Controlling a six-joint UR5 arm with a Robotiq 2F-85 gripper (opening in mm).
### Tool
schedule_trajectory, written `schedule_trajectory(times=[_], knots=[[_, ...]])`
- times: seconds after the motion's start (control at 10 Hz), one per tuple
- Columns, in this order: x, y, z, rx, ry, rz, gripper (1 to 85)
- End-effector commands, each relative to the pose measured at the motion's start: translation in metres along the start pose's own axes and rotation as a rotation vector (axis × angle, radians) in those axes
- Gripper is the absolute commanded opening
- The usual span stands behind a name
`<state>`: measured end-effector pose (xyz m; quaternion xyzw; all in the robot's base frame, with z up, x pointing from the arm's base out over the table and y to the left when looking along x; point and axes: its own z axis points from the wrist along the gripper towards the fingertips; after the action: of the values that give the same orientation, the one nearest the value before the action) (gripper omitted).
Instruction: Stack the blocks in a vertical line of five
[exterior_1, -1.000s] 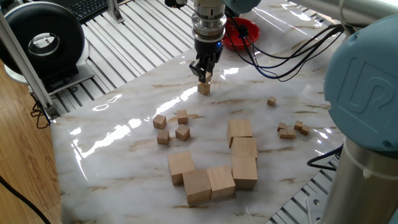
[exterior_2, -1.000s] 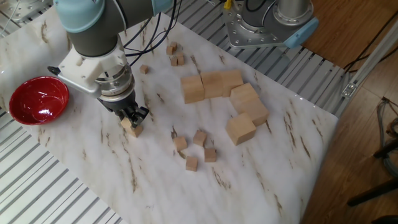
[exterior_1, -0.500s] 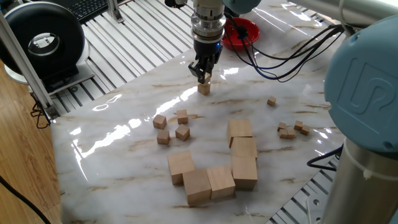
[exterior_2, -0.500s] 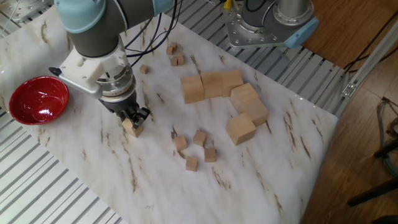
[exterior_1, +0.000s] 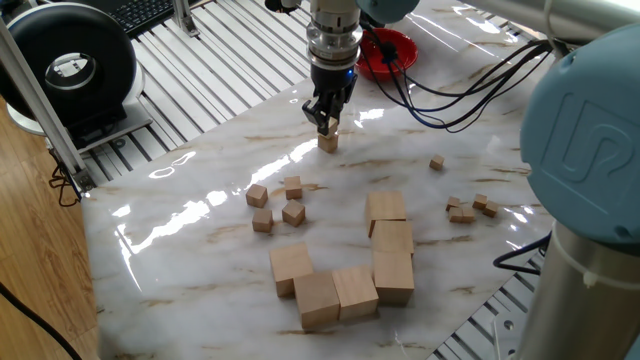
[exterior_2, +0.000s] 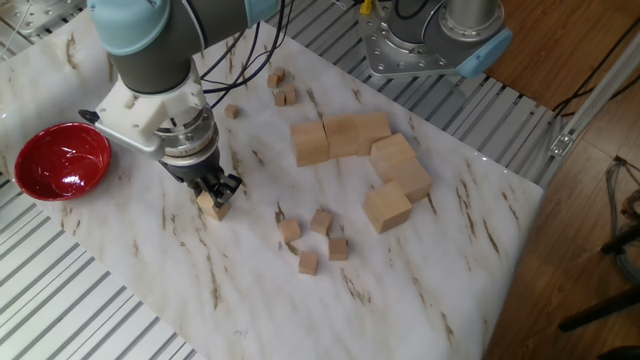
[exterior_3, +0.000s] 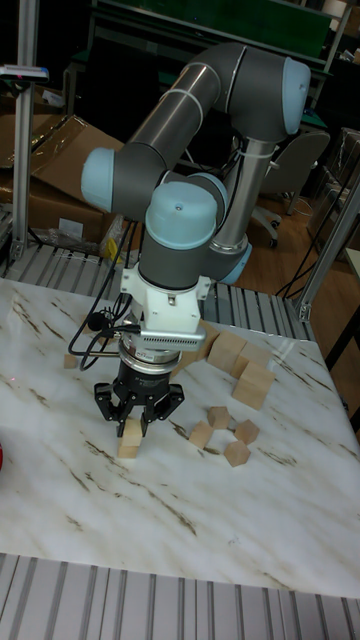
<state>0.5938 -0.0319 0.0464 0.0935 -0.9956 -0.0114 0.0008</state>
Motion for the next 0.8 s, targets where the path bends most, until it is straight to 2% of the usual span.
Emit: schedule_trajectory(times=[0.0, 0.7], knots=[[-0.0016, 0.0006, -0.0002, -0.012, -0.007, 0.009, 22.7], [0.0002, 0.0020, -0.0002, -0.021, -0.003, 0.015, 22.7]])
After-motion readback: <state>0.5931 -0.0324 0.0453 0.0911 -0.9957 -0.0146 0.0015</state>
